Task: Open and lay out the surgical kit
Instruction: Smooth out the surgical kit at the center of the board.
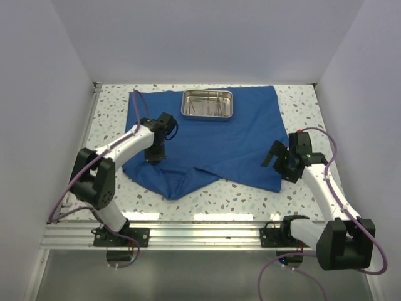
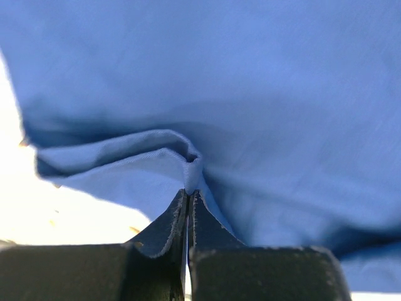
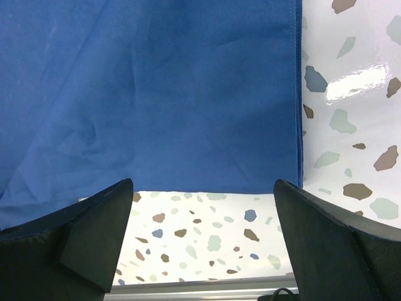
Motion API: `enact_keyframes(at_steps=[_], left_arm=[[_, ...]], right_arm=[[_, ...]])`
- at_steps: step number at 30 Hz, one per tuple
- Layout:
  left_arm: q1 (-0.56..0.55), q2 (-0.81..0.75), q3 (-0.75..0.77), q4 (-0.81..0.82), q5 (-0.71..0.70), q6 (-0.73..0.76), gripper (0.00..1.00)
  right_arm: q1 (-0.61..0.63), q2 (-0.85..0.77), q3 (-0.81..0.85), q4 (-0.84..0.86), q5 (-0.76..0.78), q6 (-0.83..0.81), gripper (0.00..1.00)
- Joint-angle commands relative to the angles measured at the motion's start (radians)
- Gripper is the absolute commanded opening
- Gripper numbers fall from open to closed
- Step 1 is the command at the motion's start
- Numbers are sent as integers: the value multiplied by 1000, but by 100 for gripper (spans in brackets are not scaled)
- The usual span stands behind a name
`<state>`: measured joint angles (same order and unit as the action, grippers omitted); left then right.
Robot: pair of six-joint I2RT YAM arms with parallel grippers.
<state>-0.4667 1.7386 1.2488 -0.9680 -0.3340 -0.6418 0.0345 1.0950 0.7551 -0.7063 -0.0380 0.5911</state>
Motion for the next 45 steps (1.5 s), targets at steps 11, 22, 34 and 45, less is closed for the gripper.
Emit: enact_keyframes(at_steps=[11,22,34,45], left_arm=[[2,-560,-365,-350,-8,-226,35],[-1,-659,-287,-313,29,-237,100],[-1,-373,-26,-83,108,-85,100],[-1,-392,-149,46,119,-36,100]], right_arm=[[10,-40,3,-38,12,-25,99],[11,-43,58,-172,23,41,99],[-30,110,107,-303,176,130,97],[-62,298,-7,-90,67,153,63]])
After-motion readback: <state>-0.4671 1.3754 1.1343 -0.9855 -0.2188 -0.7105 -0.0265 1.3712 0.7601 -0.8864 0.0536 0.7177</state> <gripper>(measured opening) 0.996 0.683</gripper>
